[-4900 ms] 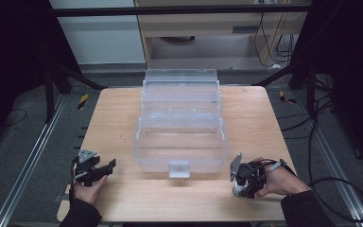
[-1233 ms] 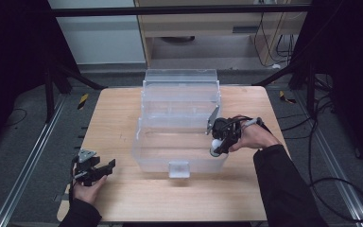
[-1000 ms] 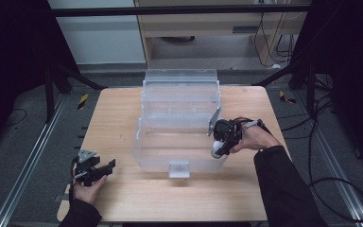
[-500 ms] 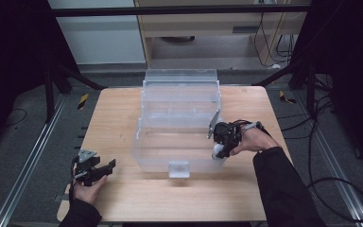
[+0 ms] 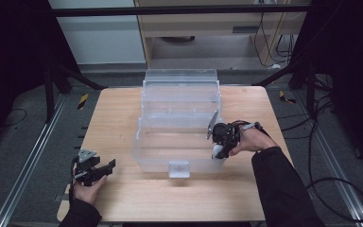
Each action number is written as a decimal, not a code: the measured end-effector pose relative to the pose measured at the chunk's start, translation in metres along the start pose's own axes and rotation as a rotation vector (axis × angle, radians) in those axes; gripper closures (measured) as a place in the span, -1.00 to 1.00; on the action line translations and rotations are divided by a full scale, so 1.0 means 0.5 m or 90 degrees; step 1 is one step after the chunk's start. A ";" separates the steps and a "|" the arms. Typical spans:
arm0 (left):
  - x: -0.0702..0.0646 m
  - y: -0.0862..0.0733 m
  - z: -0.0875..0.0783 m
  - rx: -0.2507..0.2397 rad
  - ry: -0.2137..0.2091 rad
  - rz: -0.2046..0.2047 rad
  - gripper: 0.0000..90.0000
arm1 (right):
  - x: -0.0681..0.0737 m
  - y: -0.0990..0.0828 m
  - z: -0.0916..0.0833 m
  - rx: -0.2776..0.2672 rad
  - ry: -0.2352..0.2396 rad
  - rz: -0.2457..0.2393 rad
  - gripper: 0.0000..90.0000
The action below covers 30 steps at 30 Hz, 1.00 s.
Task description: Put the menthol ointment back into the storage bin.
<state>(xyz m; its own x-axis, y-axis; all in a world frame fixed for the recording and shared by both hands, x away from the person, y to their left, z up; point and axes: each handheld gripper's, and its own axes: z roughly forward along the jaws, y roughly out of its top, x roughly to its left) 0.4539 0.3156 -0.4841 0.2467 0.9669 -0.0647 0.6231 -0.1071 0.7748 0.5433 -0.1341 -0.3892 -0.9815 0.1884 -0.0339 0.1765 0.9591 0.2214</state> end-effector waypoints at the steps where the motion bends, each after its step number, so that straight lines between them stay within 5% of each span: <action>1: 0.000 0.000 0.000 0.000 0.000 0.000 -0.30 | 0.000 0.000 0.002 0.003 0.002 0.003 0.12; 17: 0.000 0.000 0.000 0.001 0.000 0.000 -0.30 | -0.003 -0.005 0.010 0.007 0.004 0.019 0.09; 30: 0.000 0.000 0.000 -0.002 0.000 -0.001 -0.30 | -0.003 -0.009 -0.008 -0.027 -0.014 0.031 0.09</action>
<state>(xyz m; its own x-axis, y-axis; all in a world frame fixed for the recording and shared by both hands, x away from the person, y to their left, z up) 0.4539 0.3156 -0.4839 0.2466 0.9669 -0.0660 0.6215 -0.1056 0.7762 0.5436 -0.1397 -0.3862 -0.9698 0.2402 -0.0429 0.2209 0.9389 0.2642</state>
